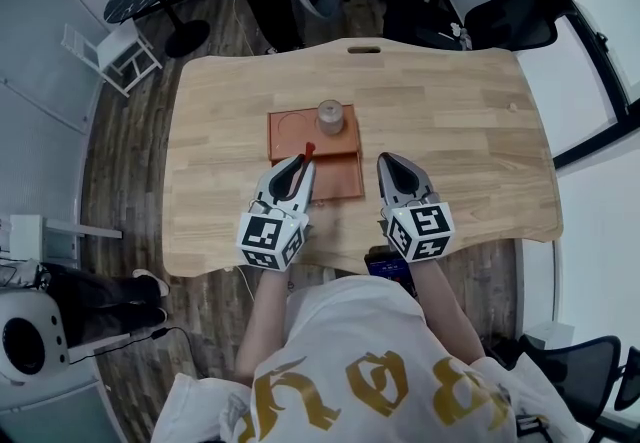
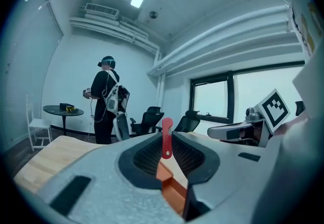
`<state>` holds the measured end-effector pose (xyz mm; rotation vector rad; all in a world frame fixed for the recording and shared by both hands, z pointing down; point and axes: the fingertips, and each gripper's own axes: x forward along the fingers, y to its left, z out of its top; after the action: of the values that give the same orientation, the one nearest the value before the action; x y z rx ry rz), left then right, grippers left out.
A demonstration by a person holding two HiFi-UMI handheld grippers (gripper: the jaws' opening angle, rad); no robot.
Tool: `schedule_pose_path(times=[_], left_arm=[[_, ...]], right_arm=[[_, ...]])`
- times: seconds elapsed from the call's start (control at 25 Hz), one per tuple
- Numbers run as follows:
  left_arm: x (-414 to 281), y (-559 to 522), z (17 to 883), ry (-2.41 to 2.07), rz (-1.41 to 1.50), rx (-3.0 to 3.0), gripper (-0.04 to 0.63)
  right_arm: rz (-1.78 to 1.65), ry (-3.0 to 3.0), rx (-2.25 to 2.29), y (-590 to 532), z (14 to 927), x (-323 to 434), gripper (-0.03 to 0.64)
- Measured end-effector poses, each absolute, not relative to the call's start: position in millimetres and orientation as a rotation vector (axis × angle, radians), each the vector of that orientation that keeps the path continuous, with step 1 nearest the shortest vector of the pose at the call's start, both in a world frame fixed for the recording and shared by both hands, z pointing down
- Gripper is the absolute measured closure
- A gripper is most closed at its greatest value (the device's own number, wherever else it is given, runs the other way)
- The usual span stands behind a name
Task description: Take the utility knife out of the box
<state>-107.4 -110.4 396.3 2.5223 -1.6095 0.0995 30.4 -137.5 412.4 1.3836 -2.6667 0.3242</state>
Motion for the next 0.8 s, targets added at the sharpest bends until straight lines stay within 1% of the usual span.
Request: schedule_pose_path(times=[0.8], left_arm=[[-110.4, -112.5, 392.6, -1.631, 0.104, 2.552, 0.535]], right_arm=[[0.300, -2.686, 1.367, -140.1, 408.8, 29.0, 0.606]])
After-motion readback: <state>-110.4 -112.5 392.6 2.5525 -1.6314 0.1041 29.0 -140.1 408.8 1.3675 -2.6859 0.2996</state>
